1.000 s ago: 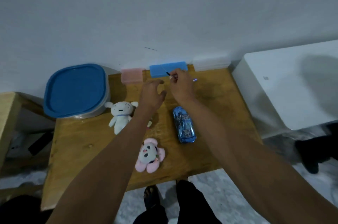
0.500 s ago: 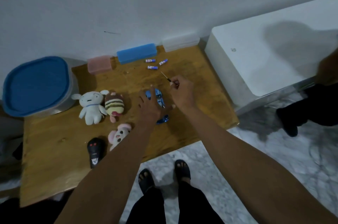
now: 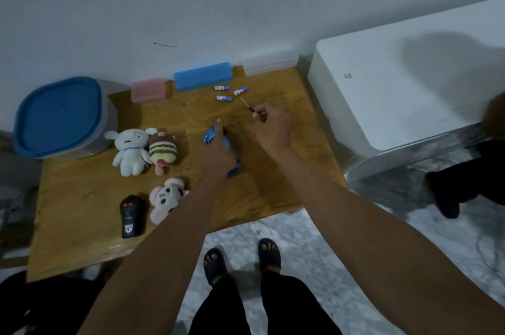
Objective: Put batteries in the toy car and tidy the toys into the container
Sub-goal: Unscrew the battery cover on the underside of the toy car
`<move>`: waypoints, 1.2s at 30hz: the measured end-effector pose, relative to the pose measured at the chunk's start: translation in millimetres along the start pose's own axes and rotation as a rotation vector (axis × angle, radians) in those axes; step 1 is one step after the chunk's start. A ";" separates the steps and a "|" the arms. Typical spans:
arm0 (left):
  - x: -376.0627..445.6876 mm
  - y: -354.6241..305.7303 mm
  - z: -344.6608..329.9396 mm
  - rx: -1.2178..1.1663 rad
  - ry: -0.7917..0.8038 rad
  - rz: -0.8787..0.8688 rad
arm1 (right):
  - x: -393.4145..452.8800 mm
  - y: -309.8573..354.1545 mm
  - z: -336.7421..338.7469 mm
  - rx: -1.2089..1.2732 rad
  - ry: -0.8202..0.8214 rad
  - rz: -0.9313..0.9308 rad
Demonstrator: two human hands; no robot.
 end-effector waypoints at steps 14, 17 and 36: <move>-31.9 -20.6 52.3 -0.570 -0.107 -0.132 | -11.0 32.4 5.8 0.010 0.045 -0.036; -36.9 -16.2 59.3 -0.654 -0.133 -0.141 | -13.3 40.0 6.1 0.032 0.052 -0.041; -32.2 -13.1 84.2 -0.557 -0.086 -0.295 | -18.2 55.2 1.6 0.571 0.052 -0.286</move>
Point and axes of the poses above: each hand's wrist, its own x-axis towards the middle knuckle, its own z-axis out of the back of the hand, y = z × x, the point moved 5 cm from there along x, towards the middle knuckle, and after that the axes turned 6 degrees about -z, right-handed, at the moved point
